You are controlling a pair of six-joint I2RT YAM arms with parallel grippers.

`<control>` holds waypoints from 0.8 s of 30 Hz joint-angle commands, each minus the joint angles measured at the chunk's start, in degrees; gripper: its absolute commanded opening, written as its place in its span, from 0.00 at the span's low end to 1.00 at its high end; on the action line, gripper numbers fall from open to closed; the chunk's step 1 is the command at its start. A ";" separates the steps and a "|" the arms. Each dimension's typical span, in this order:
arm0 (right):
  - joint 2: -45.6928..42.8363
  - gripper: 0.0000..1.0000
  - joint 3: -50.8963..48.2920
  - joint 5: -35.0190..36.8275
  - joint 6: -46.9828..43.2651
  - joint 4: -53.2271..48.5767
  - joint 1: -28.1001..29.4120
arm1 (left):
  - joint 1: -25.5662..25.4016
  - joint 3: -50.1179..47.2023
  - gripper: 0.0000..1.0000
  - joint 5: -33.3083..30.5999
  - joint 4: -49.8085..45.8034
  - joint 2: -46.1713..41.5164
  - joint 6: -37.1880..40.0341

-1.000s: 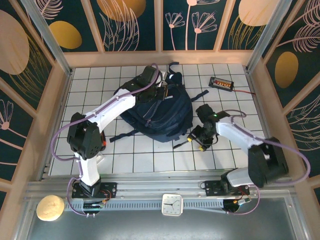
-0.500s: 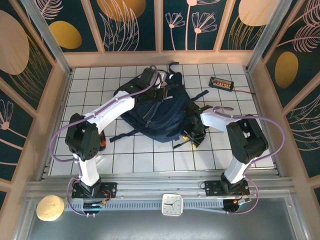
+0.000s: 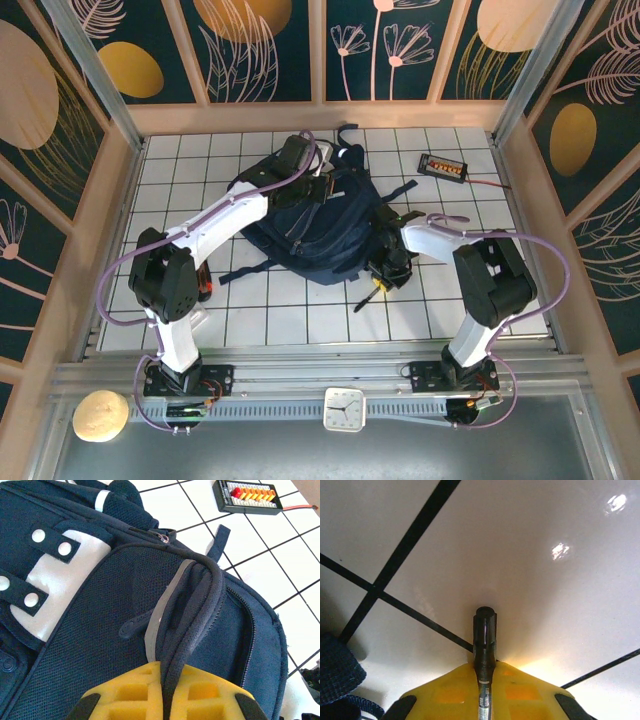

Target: Pack books, pencil case, and school supplies into a backpack

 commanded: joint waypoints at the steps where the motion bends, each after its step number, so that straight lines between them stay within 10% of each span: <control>1: -2.03 0.11 0.20 3.81 1.11 1.65 0.34 | 0.84 1.15 0.00 -0.58 0.52 -2.39 1.57; 14: -19.45 0.05 4.57 6.67 -0.13 -5.51 -2.99 | 0.81 4.85 0.00 1.44 -1.67 -1.74 2.22; 24: -20.43 0.05 15.66 4.50 -2.32 7.06 -4.31 | 0.79 10.77 0.00 3.83 -4.43 0.27 1.35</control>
